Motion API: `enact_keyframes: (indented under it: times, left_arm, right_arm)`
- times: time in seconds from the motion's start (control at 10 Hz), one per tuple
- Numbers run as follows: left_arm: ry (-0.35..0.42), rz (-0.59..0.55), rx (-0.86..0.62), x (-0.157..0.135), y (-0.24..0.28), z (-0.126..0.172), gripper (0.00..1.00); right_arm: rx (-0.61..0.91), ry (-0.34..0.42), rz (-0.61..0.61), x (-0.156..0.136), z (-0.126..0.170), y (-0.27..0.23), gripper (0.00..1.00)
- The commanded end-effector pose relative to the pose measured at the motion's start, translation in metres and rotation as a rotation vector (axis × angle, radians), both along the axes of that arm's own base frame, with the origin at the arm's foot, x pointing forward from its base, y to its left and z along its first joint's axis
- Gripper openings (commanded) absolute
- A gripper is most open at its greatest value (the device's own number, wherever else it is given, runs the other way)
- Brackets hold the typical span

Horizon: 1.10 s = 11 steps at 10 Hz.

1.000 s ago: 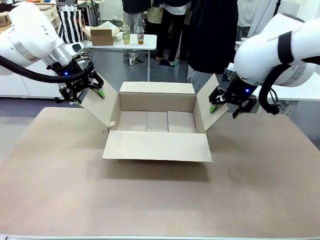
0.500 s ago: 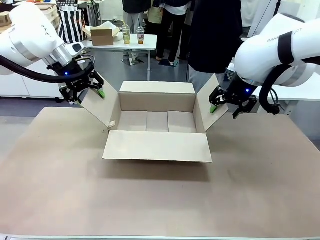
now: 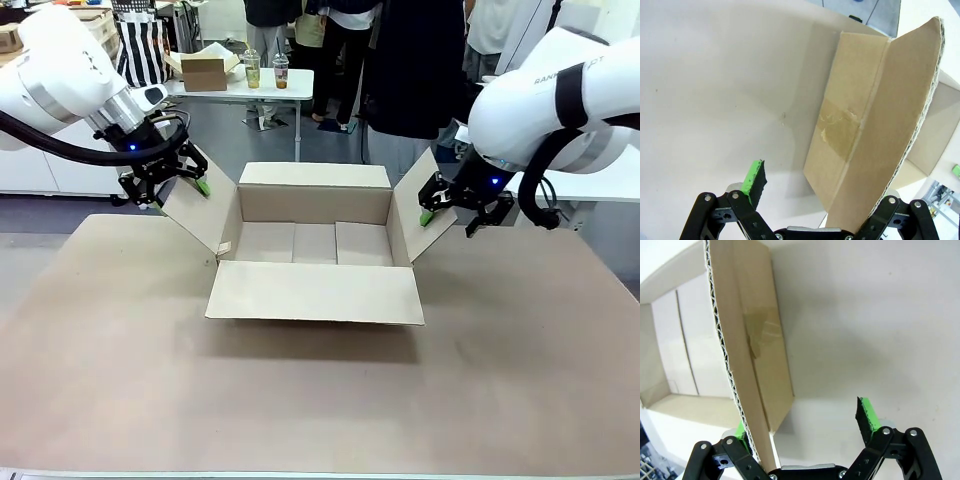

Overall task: Pack the gift set into the box.
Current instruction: Lift both hands away from the flaps of the Package Box.

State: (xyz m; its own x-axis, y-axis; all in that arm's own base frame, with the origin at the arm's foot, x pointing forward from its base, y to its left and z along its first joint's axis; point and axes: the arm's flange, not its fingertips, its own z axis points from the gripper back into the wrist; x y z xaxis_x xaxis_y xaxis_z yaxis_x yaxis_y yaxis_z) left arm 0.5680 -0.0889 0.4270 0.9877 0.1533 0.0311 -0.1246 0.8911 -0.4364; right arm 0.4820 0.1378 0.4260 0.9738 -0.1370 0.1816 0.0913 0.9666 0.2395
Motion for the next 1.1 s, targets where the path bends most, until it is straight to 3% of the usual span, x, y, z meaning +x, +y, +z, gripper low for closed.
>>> enact_keyframes:
  times: [0.0,1.0]
  left_arm:
    - [0.003,0.014,0.022,-0.0007,0.0001,0.0017,1.00]
    - [0.003,0.014,0.022,-0.0007,0.0001,0.0017,1.00]
  right_arm:
    - [-0.015,0.022,-0.014,0.0016,0.0002,0.0043,1.00]
    - [-0.015,0.022,-0.014,0.0016,0.0002,0.0043,1.00]
